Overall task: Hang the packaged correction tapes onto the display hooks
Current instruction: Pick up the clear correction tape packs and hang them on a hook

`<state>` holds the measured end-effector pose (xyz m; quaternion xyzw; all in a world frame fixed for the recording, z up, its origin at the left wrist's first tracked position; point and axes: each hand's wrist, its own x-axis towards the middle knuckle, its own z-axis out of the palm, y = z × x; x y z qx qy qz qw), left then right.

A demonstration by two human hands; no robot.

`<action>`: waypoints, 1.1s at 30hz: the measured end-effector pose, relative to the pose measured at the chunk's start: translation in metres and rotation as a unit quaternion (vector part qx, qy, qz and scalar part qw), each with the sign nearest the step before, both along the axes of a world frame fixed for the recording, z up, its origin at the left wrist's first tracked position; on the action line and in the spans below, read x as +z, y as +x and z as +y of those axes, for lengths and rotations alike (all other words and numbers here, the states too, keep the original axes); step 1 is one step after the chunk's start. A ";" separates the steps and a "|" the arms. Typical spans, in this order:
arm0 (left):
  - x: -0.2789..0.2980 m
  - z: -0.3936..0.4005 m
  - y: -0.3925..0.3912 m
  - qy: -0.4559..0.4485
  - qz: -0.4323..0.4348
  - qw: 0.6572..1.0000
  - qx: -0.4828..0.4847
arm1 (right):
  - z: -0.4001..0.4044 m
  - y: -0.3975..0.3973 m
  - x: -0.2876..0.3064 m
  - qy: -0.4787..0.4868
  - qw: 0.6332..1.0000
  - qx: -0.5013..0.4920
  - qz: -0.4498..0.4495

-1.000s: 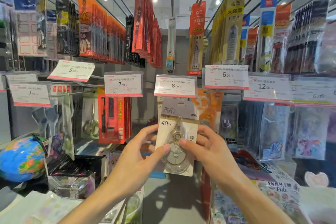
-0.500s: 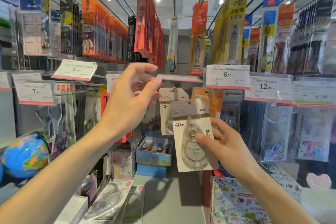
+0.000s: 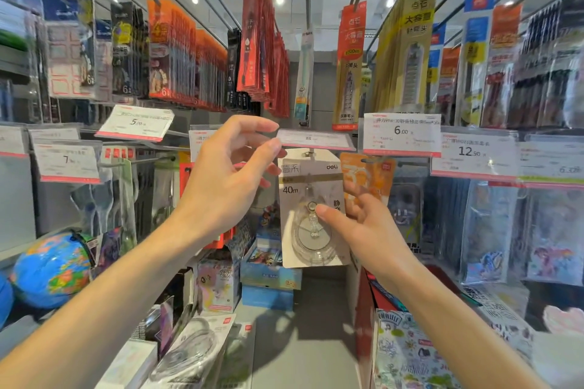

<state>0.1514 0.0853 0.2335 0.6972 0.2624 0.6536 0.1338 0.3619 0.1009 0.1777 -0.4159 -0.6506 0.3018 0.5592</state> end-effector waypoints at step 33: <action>-0.067 0.111 0.037 -0.211 0.105 0.972 -0.025 | 0.070 -0.043 -0.030 0.040 0.966 -0.223 -0.124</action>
